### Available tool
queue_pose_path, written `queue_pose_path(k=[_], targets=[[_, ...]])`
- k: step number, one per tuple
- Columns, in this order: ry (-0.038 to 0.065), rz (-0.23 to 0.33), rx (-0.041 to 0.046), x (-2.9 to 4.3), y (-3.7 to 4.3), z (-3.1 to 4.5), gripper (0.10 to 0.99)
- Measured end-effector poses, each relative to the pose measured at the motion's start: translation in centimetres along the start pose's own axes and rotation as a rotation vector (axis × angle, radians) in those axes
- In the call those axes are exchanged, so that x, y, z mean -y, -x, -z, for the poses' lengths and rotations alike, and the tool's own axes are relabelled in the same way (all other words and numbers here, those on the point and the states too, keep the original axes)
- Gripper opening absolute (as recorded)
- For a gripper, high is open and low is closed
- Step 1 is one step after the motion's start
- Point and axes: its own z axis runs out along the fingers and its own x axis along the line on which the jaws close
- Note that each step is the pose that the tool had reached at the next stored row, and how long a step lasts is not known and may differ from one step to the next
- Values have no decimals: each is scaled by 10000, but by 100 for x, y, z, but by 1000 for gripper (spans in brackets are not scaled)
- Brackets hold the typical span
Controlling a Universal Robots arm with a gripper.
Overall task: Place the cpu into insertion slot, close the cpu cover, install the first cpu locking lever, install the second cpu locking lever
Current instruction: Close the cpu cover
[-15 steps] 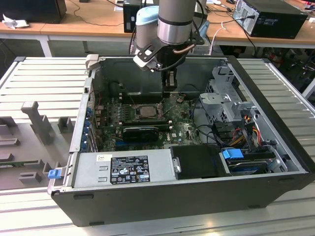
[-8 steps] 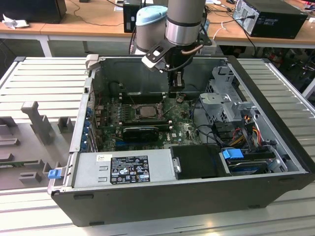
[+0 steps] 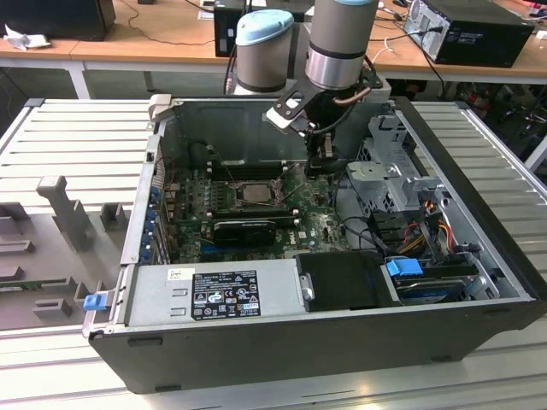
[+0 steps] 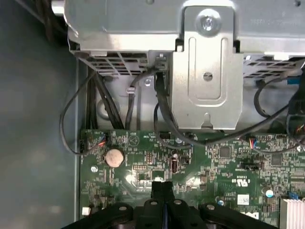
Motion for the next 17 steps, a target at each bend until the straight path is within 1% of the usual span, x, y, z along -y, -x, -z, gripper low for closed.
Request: queue_pose_path(k=[3, 4, 5, 9, 15, 17], targets=[[-1, 4, 1, 164, -1, -8, 106], [-1, 10, 1, 189, -2, -8, 106], [0, 11, -1, 255, -3, -8, 106], [2, 15, -2, 441, -5, -15, 106], [-1, 22, -1, 549, -7, -77, 106], [-2, 24, 0, 565, -7, -102, 106]])
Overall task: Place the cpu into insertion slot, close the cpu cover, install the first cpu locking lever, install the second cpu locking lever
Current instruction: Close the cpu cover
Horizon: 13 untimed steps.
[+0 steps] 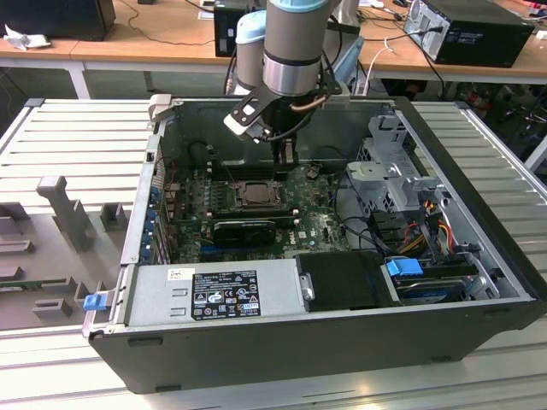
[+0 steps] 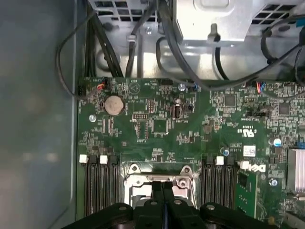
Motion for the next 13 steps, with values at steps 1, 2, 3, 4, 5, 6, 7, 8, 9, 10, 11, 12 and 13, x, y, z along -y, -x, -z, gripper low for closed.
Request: queue_pose_path(k=[1, 2, 3, 4, 5, 6, 7, 8, 9, 10, 11, 12, 13], targets=[[0, 4, 0, 9, 0, -26, 106], [3, 11, -6, 61, 0, -57, 106], [10, 15, -7, 130, -1, -73, 106], [10, 16, -7, 168, -1, -79, 106], [9, 16, -6, 195, -1, -82, 106], [11, 20, -8, 251, -5, -91, 106], [10, 20, -7, 289, -7, -96, 106], [9, 21, -4, 295, -7, -97, 106], [9, 22, -5, 308, -7, -98, 106], [10, 23, -7, 318, -7, -99, 106], [11, 23, -8, 327, -8, -100, 106], [11, 22, -8, 341, -8, -99, 106], [10, 22, -8, 348, -8, -99, 106]])
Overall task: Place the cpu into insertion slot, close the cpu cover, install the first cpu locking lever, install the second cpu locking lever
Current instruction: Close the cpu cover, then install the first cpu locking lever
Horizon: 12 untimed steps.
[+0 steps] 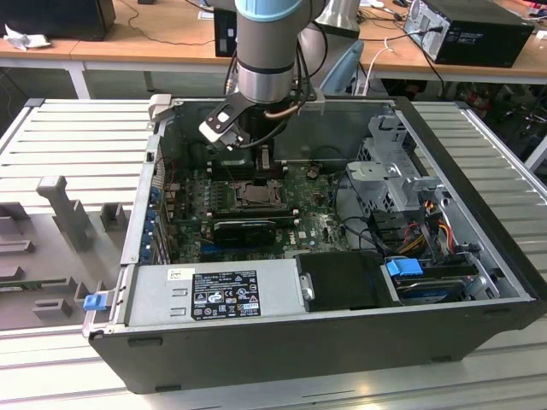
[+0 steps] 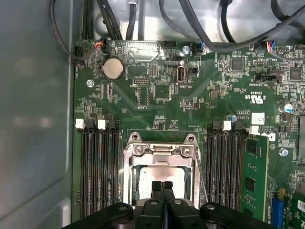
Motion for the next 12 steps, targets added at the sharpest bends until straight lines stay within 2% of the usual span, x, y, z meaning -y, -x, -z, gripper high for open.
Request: queue_pose_path(k=[8, 10, 12], targets=[[-1, 2, 2, 58, 0, 4, 106], [0, 0, 1, 58, -1, 47, 106], [0, 1, 7, 57, -3, 133, 106]])
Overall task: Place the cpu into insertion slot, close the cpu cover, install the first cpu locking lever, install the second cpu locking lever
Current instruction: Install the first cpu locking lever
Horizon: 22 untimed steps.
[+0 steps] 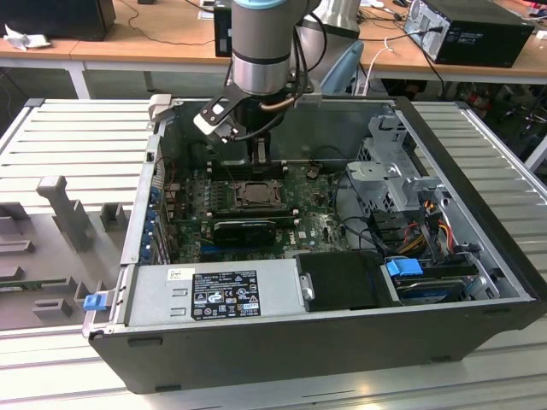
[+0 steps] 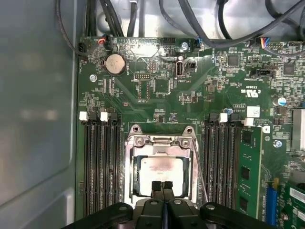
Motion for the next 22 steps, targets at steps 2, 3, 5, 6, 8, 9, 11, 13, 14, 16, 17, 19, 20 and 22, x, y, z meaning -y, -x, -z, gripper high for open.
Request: queue_pose_path(k=[2, 3, 5, 6, 8, 9, 11, 13, 14, 16, 17, 19, 20, 22], targets=[[0, -1, 1, 0, -1, 56, 106], [0, -1, 2, -1, -1, 92, 106], [1, -1, 0, -2, -3, 184, 106], [-1, -1, 3, -2, -3, 217, 106], [0, 0, 7, -3, -5, 303, 106], [0, 0, 6, -3, -6, 327, 106], [0, 72, 7, -3, -6, 341, 106], [-7, 479, 4, -2, -6, 341, 106], [-18, 1036, 0, -2, -6, 342, 106], [-35, 2099, -11, -2, -6, 339, 106], [-39, 2322, -15, -2, -6, 335, 106], [-60, 2600, -18, -3, -6, 329, 106], [-71, 2675, -21, -2, -5, 325, 106], [-91, 3113, -24, -2, -5, 314, 106]])
